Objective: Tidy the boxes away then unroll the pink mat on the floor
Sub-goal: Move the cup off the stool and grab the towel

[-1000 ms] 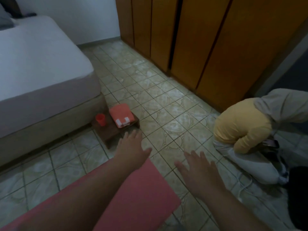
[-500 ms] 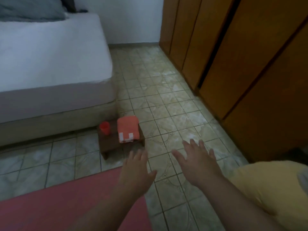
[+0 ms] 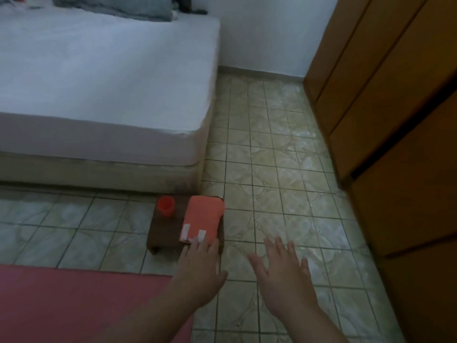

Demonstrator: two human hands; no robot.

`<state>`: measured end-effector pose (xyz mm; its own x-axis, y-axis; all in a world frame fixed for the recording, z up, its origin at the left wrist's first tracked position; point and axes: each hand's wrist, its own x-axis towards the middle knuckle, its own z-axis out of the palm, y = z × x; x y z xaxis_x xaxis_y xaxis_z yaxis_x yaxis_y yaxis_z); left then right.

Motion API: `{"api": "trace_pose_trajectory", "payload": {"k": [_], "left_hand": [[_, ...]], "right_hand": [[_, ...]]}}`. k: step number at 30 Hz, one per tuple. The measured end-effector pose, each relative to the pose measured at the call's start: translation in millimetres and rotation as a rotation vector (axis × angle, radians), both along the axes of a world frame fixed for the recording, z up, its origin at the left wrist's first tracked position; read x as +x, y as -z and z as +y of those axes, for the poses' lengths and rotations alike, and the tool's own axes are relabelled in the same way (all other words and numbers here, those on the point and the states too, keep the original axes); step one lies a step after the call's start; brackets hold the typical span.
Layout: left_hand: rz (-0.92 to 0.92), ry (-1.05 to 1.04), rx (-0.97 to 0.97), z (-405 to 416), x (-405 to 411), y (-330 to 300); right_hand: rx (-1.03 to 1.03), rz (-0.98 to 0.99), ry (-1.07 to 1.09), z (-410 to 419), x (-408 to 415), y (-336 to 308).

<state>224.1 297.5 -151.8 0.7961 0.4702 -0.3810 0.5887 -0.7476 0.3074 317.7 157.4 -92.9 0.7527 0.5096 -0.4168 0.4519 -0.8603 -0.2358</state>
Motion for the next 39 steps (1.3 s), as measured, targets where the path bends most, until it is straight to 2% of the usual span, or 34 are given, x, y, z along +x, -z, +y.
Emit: {"api": "trace_pose_trajectory", "payload": {"k": [6,11,14,19,24,28,31,35,37,39], "left_hand": [[-0.061,-0.152,0.026,75,79,-11],[-0.090,-0.272,0.034,113,101,19],[-0.059,-0.343,-0.048,123,97,63],[0.075,-0.391,-0.068,145,88,157],[0.019,-0.435,-0.068,179,92,264],[-0.074,-0.467,0.026,210,96,346],[-0.178,-0.437,0.117,220,101,393],[-0.442,-0.392,0.423,240,96,429],[-0.531,-0.464,0.516,261,89,442],[-0.559,-0.607,0.472,282,84,452]], "right_hand": [[-0.216,0.109,-0.092,29,39,39],[-0.276,0.115,-0.212,85,96,73],[-0.124,-0.093,-0.266,130,125,100],[-0.143,-0.025,-0.326,185,180,175],[0.013,0.002,-0.298,236,201,281],[0.086,0.039,-0.250,269,191,379],[0.074,-0.029,-0.292,285,183,445],[0.105,-0.128,-0.348,305,182,508],[0.120,-0.158,-0.357,317,184,529],[0.146,-0.176,-0.360,329,184,541]]}}
